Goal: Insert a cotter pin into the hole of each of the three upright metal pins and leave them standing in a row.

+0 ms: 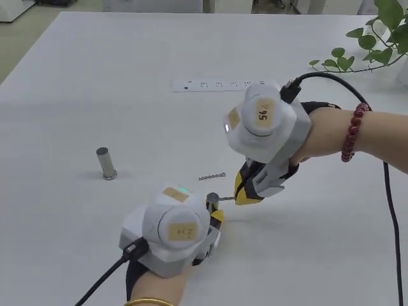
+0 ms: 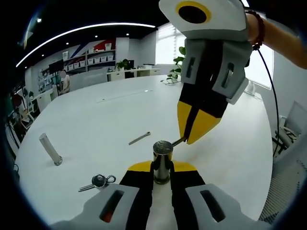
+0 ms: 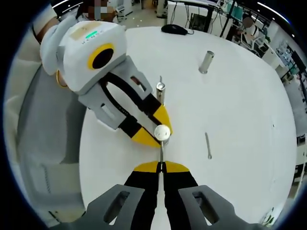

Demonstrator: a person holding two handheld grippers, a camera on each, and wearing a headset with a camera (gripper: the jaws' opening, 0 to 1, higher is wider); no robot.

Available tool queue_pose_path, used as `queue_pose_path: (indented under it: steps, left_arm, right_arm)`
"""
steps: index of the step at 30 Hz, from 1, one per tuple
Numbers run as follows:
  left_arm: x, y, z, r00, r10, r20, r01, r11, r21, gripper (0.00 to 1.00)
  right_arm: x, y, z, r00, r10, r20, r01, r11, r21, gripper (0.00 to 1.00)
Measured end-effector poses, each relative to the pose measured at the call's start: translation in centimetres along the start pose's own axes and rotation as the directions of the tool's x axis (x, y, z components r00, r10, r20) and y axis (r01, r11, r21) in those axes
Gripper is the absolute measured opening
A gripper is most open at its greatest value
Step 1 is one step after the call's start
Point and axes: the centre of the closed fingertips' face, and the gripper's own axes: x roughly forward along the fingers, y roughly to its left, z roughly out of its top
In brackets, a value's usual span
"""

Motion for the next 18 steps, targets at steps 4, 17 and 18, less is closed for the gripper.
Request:
queue_pose_path:
  steps: [4, 17, 18]
  left_arm:
    - [0.0, 0.0, 0.0, 1.0, 0.002, 0.0, -0.002, 1.0, 0.0, 0.11]
    - [0.1, 0.1, -0.1, 1.0, 0.007, 0.001, -0.007, 1.0, -0.001, 0.11]
    - [0.1, 0.1, -0.1, 1.0, 0.007, 0.0, -0.007, 1.0, -0.001, 0.11]
  right_arm:
    - [0.2, -0.1, 0.0, 1.0, 0.0, -0.001, 0.0, 1.0, 0.005, 0.04]
    - [0.9, -0.3, 1.4, 0.9995, 0.001, 0.033, -0.002, 1.0, 0.021, 0.04]
    - [0.9, -0.3, 1.5, 0.9993, 0.002, 0.037, -0.003, 1.0, 0.024, 0.04]
